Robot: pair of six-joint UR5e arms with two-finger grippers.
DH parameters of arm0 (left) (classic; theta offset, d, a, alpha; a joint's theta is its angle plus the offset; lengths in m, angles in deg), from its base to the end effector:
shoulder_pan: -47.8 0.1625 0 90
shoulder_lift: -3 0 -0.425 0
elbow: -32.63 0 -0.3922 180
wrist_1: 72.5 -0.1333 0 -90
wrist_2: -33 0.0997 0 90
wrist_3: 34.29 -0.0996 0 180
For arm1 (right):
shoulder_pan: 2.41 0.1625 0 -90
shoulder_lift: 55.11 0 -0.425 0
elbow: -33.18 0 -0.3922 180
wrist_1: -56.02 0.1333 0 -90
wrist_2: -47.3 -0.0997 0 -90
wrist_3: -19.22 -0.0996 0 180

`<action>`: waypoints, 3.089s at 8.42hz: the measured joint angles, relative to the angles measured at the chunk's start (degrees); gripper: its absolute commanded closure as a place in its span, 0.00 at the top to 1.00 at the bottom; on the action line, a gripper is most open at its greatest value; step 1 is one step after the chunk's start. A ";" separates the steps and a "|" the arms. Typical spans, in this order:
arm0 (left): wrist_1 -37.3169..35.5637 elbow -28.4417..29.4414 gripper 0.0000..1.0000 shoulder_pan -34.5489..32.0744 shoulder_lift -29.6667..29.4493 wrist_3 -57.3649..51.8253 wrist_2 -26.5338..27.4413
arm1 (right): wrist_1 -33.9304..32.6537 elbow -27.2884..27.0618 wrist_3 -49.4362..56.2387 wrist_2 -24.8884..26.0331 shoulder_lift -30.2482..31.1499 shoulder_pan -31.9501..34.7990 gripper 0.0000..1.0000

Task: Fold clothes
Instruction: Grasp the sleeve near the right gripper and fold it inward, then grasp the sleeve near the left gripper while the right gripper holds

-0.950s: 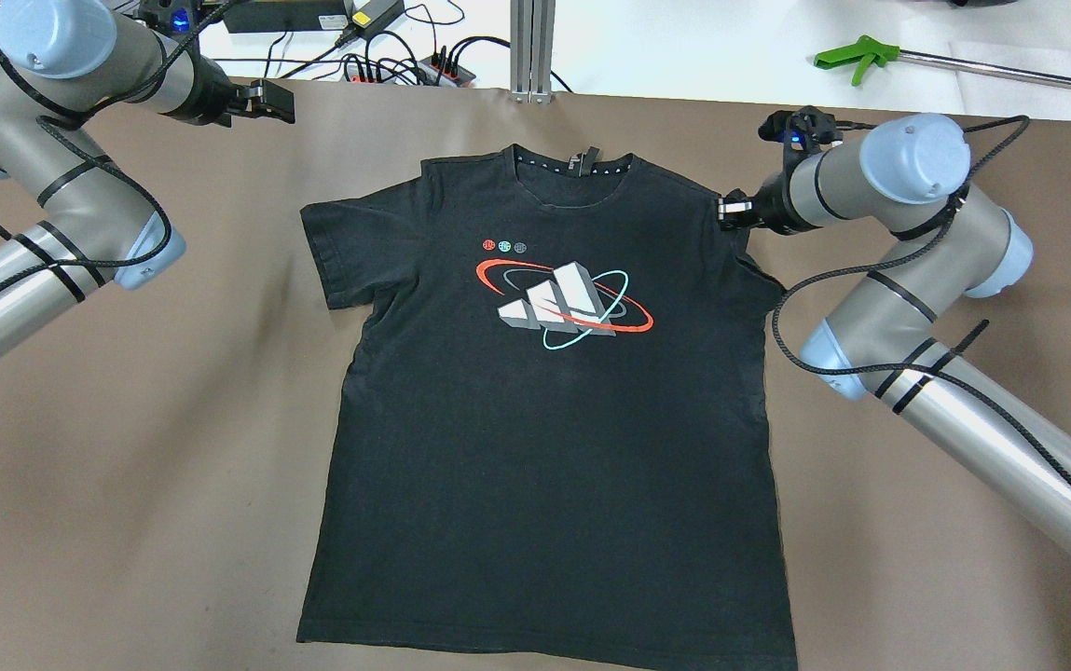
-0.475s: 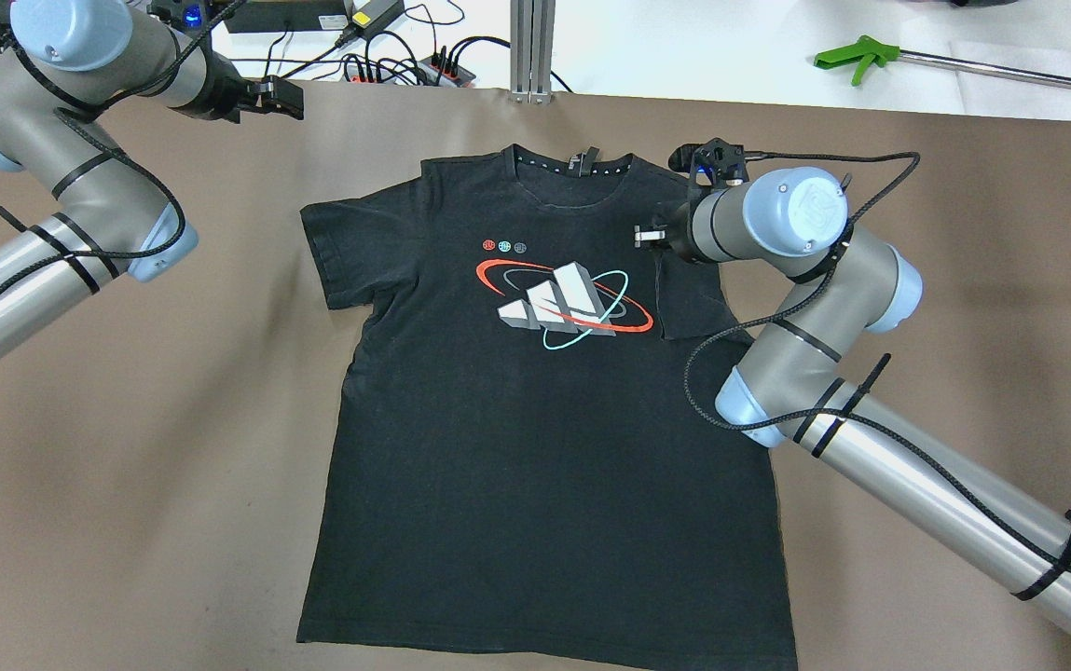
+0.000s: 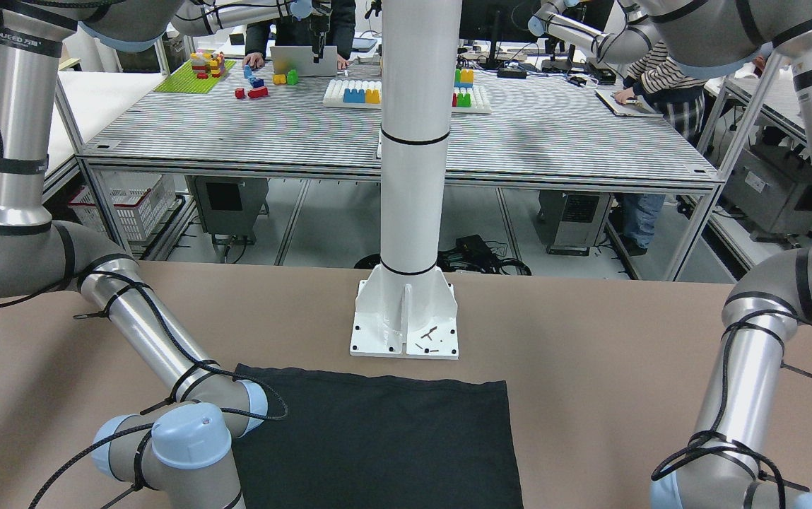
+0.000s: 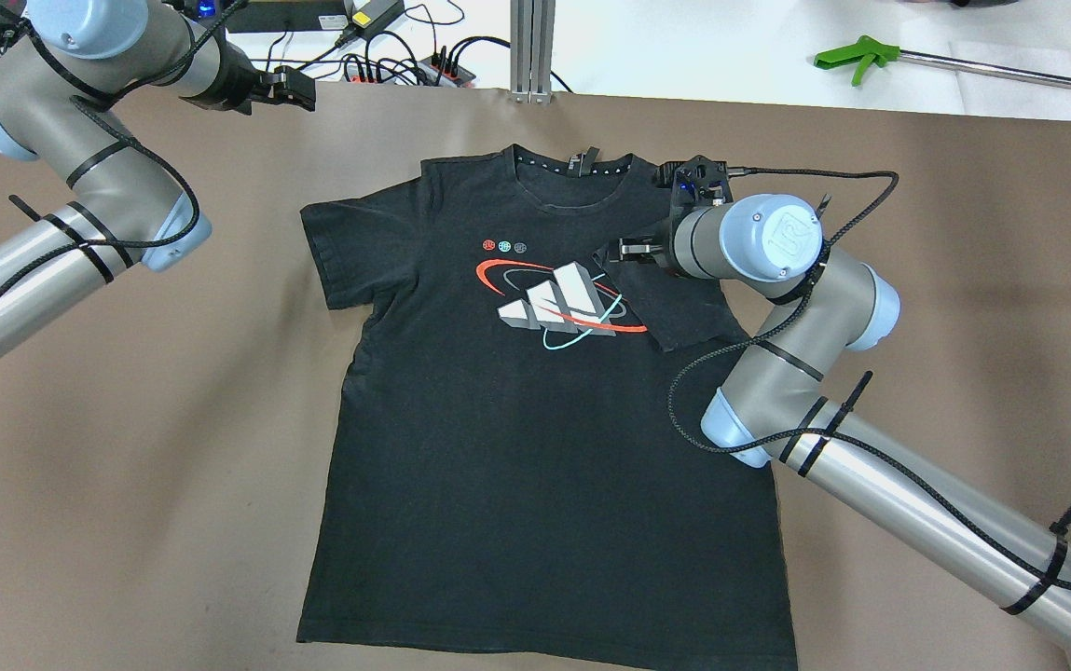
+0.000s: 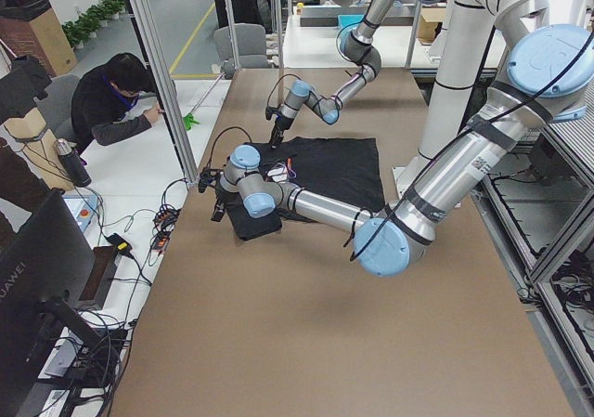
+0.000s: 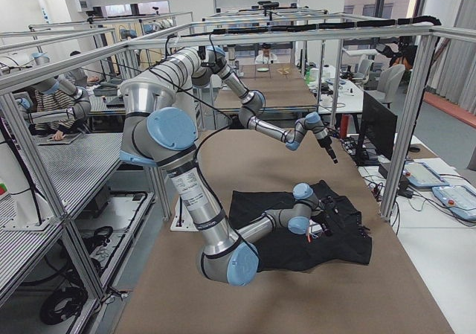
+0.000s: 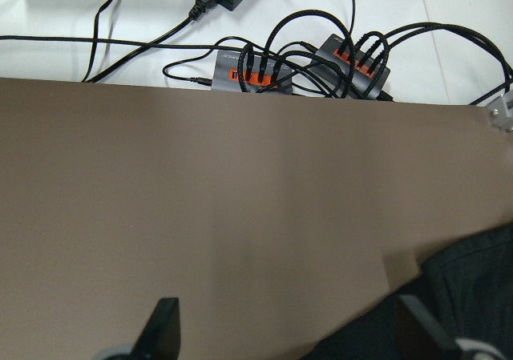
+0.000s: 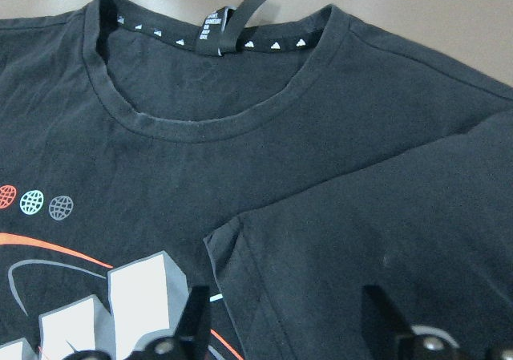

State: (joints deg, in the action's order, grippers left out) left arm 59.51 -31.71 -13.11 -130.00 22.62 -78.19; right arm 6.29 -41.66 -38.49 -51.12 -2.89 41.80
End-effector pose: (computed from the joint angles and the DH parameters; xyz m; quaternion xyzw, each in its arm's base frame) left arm 0.3015 -0.7420 0.3180 0.2470 0.4487 -0.1169 0.8509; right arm -0.4588 -0.6119 0.3037 0.2729 -0.4474 0.0503 0.8502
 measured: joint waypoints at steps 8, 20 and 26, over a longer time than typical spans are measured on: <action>2.44 -3.89 0.94 7.08 4.76 -1.63 4.98 | -1.42 -1.69 -0.44 -14.73 1.91 9.18 0.94; 4.69 1.88 0.04 14.13 5.97 -8.55 14.74 | -2.13 -7.08 -0.65 -15.57 7.59 9.87 0.94; 1.04 1.23 0.00 13.24 2.14 -7.61 14.11 | -1.70 -6.84 -0.60 -15.24 8.22 9.66 0.94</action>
State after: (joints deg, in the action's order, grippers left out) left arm 60.56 -30.47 0.13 -127.85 15.00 -64.09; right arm 4.59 -48.49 -39.09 -66.36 5.33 51.47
